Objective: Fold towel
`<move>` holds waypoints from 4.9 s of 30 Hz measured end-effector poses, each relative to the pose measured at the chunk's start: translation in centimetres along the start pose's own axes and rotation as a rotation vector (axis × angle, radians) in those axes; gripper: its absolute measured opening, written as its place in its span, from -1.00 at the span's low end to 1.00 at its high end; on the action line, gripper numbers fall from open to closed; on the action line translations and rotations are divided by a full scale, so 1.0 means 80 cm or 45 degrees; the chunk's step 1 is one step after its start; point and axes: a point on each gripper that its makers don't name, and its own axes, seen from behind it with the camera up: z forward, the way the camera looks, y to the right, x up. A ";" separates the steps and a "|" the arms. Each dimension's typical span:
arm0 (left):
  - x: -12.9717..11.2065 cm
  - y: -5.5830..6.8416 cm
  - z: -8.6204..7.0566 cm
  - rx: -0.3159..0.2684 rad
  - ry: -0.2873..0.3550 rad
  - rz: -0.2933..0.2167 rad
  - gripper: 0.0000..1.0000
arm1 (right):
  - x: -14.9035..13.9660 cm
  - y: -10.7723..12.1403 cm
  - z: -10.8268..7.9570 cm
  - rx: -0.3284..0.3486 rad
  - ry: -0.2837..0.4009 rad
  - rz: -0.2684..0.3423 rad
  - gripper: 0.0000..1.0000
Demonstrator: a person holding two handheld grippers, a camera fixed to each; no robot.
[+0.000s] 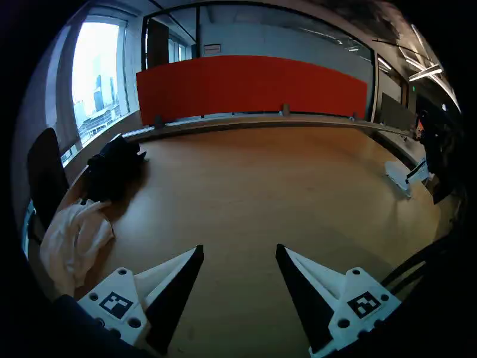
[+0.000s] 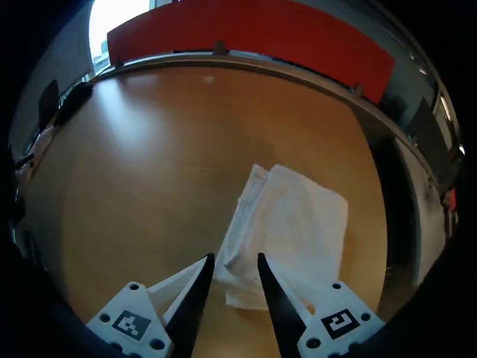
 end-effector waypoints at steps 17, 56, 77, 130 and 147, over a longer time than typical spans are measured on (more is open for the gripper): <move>-0.001 -0.002 0.001 -0.002 -0.004 0.000 0.79 | -0.004 0.000 0.002 -0.007 -0.012 -0.037 -0.80; 0.002 0.003 0.003 -0.008 0.004 0.005 0.79 | 0.005 -0.004 -0.028 0.054 0.052 -0.017 -0.86; 0.003 -0.002 0.001 -0.001 0.001 0.003 0.79 | -0.023 -0.025 -0.016 0.109 -0.028 -0.002 0.24; 0.025 -0.018 0.011 0.017 0.045 -0.068 0.79 | 0.073 -0.004 -0.070 -0.227 0.586 0.402 1.00; 0.056 -0.022 0.016 0.021 0.133 -0.109 0.79 | 0.152 -0.029 -0.124 -0.283 0.911 0.341 0.99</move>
